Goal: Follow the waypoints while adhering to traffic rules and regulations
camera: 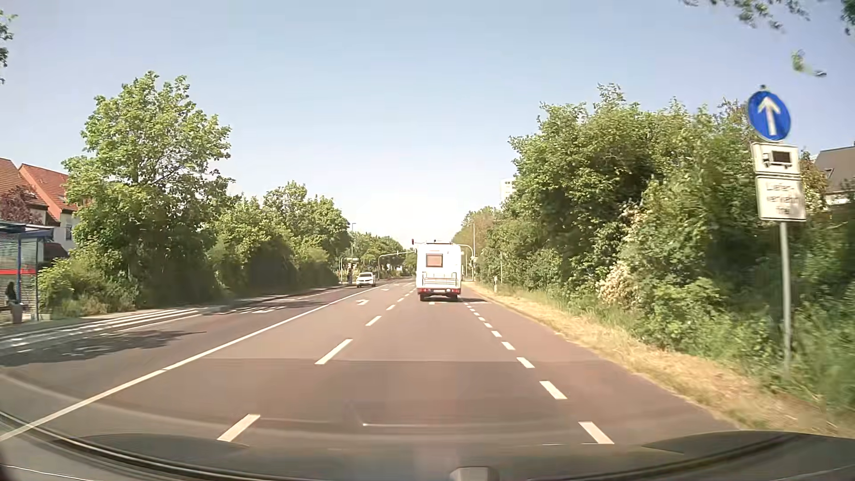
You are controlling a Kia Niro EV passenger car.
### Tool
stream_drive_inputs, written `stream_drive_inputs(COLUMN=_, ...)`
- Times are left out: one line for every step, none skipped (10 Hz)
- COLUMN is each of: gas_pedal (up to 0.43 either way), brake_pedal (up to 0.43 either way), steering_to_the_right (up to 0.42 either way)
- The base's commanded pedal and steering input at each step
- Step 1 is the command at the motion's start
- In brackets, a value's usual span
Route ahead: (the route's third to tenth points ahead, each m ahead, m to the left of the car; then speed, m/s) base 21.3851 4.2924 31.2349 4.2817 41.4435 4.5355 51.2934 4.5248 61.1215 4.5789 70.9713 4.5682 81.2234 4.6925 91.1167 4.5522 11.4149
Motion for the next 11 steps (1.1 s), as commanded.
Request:
stream_drive_inputs(gas_pedal=0.11, brake_pedal=0.0, steering_to_the_right=-0.002)
stream_drive_inputs(gas_pedal=0.11, brake_pedal=0.0, steering_to_the_right=-0.002)
stream_drive_inputs(gas_pedal=0.11, brake_pedal=0.0, steering_to_the_right=-0.002)
stream_drive_inputs(gas_pedal=0.11, brake_pedal=0.0, steering_to_the_right=-0.002)
stream_drive_inputs(gas_pedal=0.11, brake_pedal=0.0, steering_to_the_right=-0.001)
stream_drive_inputs(gas_pedal=0.11, brake_pedal=0.0, steering_to_the_right=-0.001)
stream_drive_inputs(gas_pedal=0.11, brake_pedal=0.0, steering_to_the_right=0.0)
stream_drive_inputs(gas_pedal=0.11, brake_pedal=0.0, steering_to_the_right=0.001)
stream_drive_inputs(gas_pedal=0.11, brake_pedal=0.0, steering_to_the_right=0.002)
stream_drive_inputs(gas_pedal=0.11, brake_pedal=0.0, steering_to_the_right=0.002)
stream_drive_inputs(gas_pedal=0.11, brake_pedal=0.0, steering_to_the_right=0.002)
